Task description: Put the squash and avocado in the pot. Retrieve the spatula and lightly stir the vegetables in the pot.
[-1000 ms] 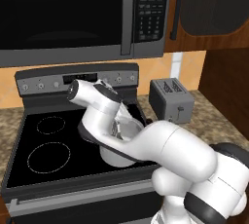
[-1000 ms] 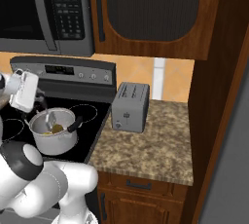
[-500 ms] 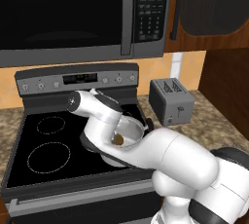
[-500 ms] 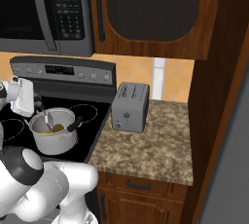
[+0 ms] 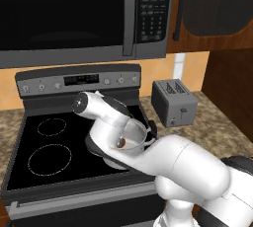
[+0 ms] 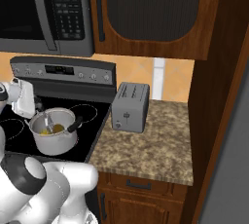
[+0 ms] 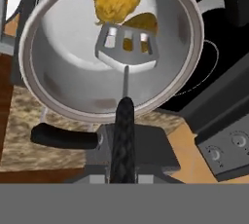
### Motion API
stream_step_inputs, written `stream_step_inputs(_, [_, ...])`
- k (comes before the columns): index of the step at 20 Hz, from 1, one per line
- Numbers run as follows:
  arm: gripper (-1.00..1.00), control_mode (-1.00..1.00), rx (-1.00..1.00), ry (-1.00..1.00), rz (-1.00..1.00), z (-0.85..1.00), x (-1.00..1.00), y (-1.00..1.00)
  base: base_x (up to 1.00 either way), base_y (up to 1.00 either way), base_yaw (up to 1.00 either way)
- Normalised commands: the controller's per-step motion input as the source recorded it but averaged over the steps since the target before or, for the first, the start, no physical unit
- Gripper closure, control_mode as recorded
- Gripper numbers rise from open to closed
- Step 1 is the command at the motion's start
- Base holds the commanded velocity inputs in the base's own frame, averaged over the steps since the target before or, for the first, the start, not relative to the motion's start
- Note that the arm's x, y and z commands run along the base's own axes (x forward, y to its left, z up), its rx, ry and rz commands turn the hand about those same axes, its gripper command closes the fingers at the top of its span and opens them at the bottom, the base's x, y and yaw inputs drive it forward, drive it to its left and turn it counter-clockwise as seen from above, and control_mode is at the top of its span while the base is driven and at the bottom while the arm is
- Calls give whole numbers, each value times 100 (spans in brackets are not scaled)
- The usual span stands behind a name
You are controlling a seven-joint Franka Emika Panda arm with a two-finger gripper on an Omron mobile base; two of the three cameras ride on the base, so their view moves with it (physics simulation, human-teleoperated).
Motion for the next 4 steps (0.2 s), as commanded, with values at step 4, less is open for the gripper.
stream_step_inputs(4, [100, -100, -4, 0, -12, 0, -68, -46, 0, 0, 0])
